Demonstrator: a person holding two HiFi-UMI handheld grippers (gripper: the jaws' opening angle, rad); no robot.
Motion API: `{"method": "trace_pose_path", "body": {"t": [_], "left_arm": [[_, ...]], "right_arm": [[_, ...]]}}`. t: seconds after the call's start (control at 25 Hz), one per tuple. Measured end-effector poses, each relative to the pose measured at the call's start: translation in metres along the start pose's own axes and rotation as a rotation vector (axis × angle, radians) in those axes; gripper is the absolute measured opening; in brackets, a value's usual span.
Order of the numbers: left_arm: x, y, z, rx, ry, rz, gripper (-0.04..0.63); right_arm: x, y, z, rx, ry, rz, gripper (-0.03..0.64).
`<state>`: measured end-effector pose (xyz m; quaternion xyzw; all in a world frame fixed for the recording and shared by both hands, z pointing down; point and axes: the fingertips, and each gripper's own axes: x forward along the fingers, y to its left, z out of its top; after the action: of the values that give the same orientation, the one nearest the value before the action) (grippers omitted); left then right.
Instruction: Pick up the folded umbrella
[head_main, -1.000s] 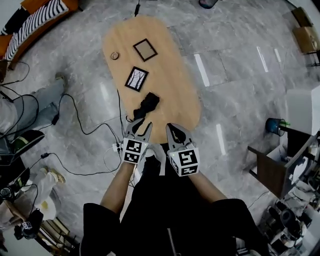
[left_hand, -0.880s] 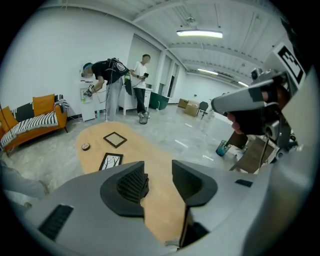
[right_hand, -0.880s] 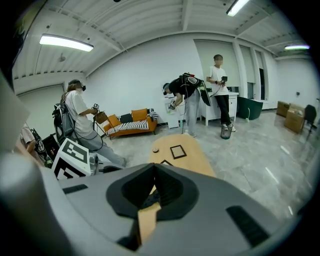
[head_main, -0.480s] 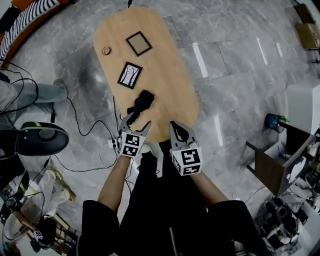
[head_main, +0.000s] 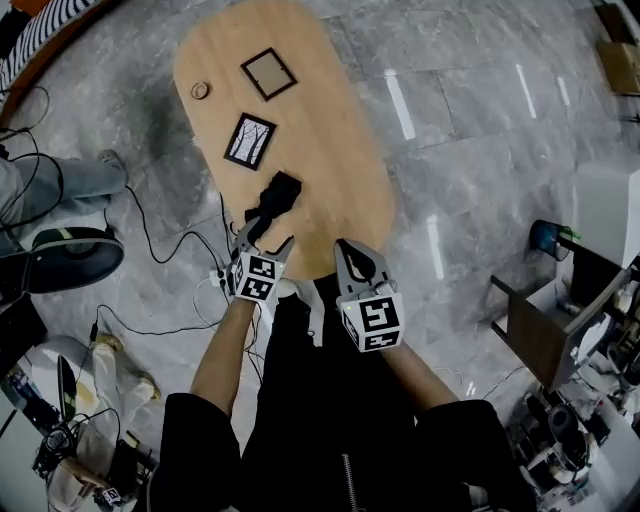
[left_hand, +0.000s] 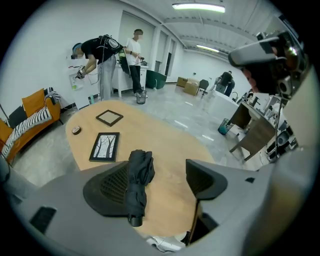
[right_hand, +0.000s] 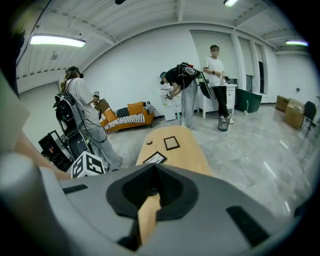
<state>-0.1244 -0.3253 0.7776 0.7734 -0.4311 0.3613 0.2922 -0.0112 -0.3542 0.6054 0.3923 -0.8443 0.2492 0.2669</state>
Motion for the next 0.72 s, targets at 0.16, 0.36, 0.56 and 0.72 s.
{"method": "trace_pose_path", "body": {"t": [0.16, 0.36, 0.56, 0.72], "left_arm": [[0.013, 0.0, -0.009, -0.007, 0.027, 0.001, 0.348], [0.032, 0.005, -0.017, -0.013, 0.047, 0.013, 0.348], [0.052, 0.009, -0.032, -0.002, 0.092, 0.009, 0.348], [0.069, 0.014, -0.042, 0.004, 0.12, 0.004, 0.348]], "right_arm": [[0.003, -0.003, -0.011, -0.025, 0.025, 0.015, 0.011], [0.012, -0.01, -0.022, -0.028, 0.05, 0.025, 0.011], [0.017, -0.017, -0.029, -0.021, 0.066, 0.028, 0.011], [0.023, -0.029, -0.035, -0.01, 0.077, 0.014, 0.011]]}}
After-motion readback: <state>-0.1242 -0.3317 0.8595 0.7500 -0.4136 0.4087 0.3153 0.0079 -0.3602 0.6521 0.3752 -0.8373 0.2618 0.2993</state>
